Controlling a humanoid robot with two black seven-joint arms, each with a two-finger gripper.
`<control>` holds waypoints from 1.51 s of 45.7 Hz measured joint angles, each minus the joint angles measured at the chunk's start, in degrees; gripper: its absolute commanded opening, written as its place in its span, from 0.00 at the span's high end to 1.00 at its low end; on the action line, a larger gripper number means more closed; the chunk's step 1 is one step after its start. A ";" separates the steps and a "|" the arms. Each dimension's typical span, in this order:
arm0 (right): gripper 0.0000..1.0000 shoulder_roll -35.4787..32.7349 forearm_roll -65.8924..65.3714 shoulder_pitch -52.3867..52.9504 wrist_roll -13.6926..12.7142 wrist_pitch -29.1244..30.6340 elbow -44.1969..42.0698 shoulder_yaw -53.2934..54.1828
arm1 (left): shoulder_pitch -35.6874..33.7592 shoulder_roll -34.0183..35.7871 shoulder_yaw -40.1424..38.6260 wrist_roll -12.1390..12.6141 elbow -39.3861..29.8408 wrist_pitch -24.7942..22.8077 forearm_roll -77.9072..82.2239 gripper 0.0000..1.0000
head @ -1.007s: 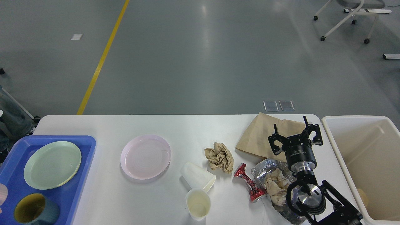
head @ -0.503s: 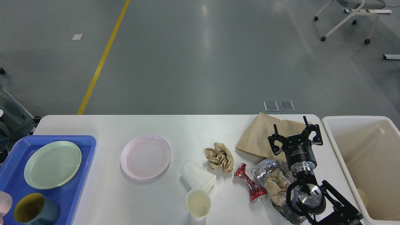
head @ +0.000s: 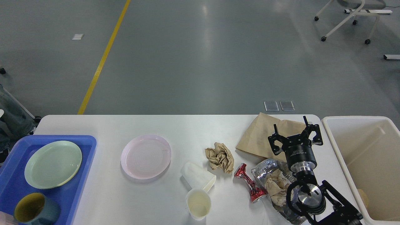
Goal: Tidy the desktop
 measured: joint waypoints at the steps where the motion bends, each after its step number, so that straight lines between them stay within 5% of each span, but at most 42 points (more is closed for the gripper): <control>1: 0.00 0.00 0.00 0.00 0.00 0.00 0.00 0.00 | 0.07 0.08 0.00 0.00 0.17 0.21 -0.09 0.97; 16: 0.00 0.00 0.00 0.02 0.00 0.04 0.00 0.00 | 0.24 -0.24 -1.05 0.85 6.27 0.72 -1.49 0.97; 39: 0.00 0.00 0.00 0.02 0.00 0.04 0.00 0.00 | 1.92 -1.92 -4.09 7.74 6.32 1.90 -4.91 0.83; 44: 0.00 0.00 0.00 0.02 0.00 0.04 0.00 0.00 | 1.93 -1.91 -4.11 7.86 5.86 1.85 -5.10 0.66; 53: 0.00 0.00 0.00 0.02 0.00 0.04 0.00 0.00 | 1.73 -1.31 -4.11 7.83 5.70 2.01 -8.68 0.05; 62: 0.00 0.00 0.00 0.02 0.00 0.01 0.00 0.00 | -0.14 -0.74 -3.09 7.62 5.42 0.65 -17.60 0.04; 69: 0.00 0.00 0.00 0.03 0.00 -0.02 0.00 0.00 | -8.54 0.86 3.54 7.62 3.38 -3.60 -18.98 0.04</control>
